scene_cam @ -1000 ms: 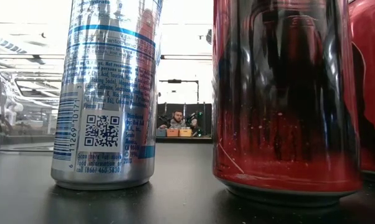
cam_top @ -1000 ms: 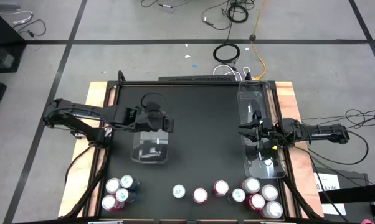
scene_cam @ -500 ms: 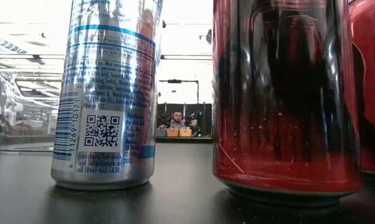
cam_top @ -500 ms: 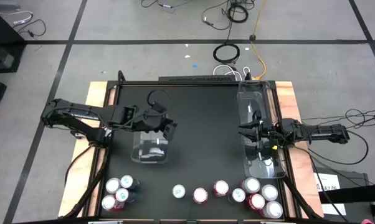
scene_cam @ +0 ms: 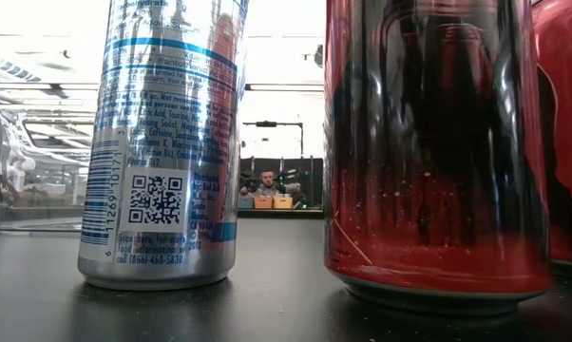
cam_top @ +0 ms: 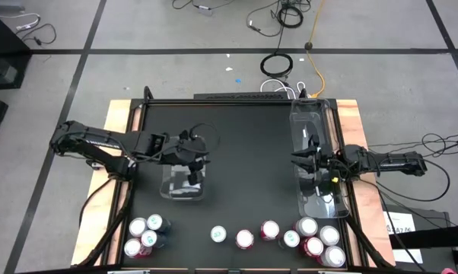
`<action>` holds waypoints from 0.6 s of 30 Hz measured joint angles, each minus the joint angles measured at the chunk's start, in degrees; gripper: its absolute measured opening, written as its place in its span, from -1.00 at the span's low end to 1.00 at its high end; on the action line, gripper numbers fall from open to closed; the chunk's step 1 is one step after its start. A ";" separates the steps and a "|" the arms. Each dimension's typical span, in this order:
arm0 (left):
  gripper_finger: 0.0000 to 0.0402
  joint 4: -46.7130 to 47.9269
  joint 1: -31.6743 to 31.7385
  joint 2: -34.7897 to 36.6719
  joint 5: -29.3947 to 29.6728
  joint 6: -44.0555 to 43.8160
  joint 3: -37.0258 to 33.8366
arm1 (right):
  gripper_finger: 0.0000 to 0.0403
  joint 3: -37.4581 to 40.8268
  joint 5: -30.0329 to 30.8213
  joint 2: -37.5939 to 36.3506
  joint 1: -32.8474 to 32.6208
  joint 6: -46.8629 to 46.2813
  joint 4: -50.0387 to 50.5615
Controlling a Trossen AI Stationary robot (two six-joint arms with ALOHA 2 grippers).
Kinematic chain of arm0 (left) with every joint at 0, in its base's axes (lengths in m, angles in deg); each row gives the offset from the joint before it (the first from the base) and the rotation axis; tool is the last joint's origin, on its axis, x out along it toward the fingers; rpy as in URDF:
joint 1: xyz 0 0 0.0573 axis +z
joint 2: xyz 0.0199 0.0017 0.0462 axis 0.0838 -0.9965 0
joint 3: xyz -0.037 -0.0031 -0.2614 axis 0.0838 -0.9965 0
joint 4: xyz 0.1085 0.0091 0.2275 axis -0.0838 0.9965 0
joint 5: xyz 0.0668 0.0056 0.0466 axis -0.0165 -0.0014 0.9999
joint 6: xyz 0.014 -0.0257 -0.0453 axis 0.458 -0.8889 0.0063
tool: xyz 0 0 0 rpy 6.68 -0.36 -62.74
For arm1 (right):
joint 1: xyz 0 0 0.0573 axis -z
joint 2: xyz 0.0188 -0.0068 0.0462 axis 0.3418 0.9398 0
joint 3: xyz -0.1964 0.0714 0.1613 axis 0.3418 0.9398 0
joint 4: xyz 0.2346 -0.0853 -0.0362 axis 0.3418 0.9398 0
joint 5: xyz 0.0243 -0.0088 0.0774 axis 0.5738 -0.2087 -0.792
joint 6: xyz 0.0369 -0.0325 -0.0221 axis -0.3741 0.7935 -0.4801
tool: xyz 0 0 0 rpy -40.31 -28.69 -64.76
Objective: Sort soda cans
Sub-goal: Move the top right transparent bin to the middle of the table
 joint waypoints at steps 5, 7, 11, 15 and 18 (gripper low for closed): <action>-0.28 3.01 -0.04 0.00 -0.79 1.56 -0.50 | -0.37 -4.75 2.60 2.03 0.00 2.00 -0.99; -0.28 4.09 -0.07 0.00 -2.25 1.85 -0.50 | -0.38 -8.71 5.20 5.02 0.01 2.58 1.08; -0.28 3.55 -0.37 0.00 -2.59 6.82 -1.05 | -0.46 -19.34 8.35 15.39 0.00 3.06 7.95; -0.28 0.94 -0.40 0.00 -2.61 9.08 -3.08 | -0.59 -32.62 13.00 29.66 0.02 1.27 18.18; -0.28 -5.26 -0.52 0.27 -3.28 10.65 -7.07 | -0.70 -43.15 19.42 40.10 0.53 -6.33 27.94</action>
